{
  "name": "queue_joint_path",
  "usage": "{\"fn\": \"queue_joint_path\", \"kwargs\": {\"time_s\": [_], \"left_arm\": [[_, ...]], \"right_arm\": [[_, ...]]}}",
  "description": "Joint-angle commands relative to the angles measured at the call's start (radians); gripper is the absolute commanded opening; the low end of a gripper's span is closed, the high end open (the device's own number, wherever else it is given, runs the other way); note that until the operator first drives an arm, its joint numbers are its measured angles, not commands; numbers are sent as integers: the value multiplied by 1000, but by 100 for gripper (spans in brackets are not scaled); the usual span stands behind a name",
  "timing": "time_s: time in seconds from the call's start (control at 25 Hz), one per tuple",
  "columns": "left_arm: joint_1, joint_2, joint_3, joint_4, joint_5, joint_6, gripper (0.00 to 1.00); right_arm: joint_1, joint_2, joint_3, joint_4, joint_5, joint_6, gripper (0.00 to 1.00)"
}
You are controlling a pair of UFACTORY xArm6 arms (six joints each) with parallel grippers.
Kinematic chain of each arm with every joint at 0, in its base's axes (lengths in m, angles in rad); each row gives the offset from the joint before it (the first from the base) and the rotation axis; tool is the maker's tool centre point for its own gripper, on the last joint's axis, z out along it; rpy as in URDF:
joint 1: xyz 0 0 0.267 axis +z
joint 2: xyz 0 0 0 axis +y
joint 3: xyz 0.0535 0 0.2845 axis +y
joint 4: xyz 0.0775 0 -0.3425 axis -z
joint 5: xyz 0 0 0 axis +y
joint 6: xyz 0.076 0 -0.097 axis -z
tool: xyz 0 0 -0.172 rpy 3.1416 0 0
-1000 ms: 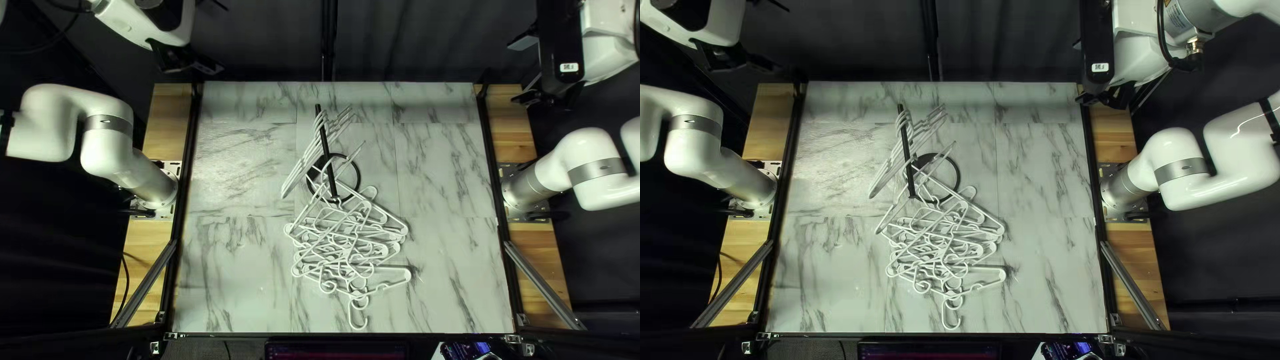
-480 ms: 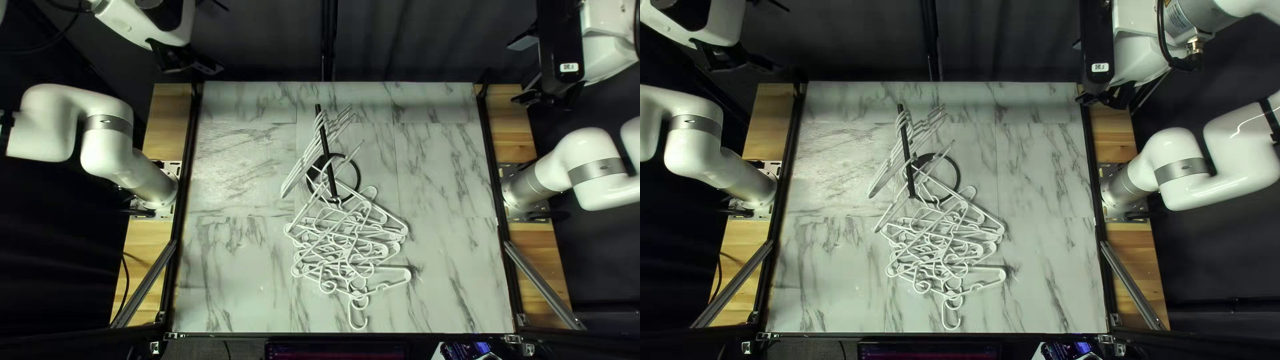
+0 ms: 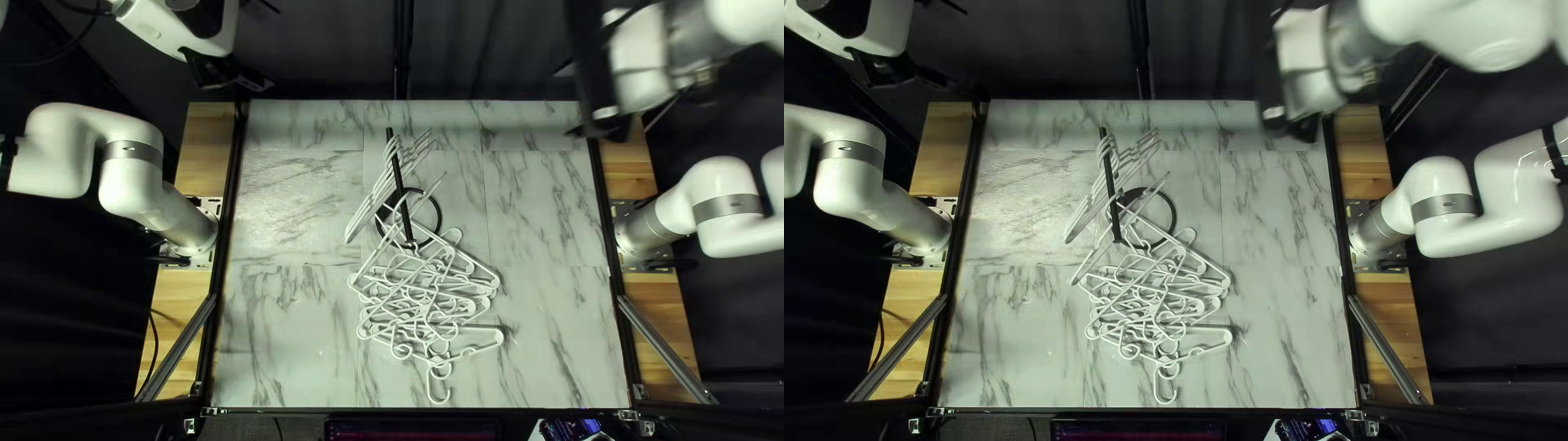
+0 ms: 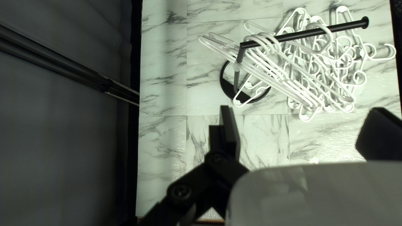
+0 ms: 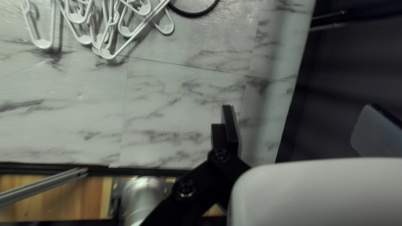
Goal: Remove hangers from rack and place onto table
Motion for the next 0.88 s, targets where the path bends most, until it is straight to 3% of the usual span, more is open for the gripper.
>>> {"fn": "queue_joint_path", "kwargs": {"time_s": [0.04,0.48,0.56,0.72,0.88], "left_arm": [[0,0,0,0,0,0,100],[0,0,0,0,0,0,100],[0,0,0,0,0,0,100],[0,0,0,0,0,0,100],[0,0,0,0,0,0,100]], "right_arm": [[23,44,27,-68,-26,72,100],[23,44,27,-68,-26,72,100],[6,49,32,-47,-41,15,100],[-34,79,83,6,-161,-132,100],[-14,97,141,27,-270,-198,100]]}}
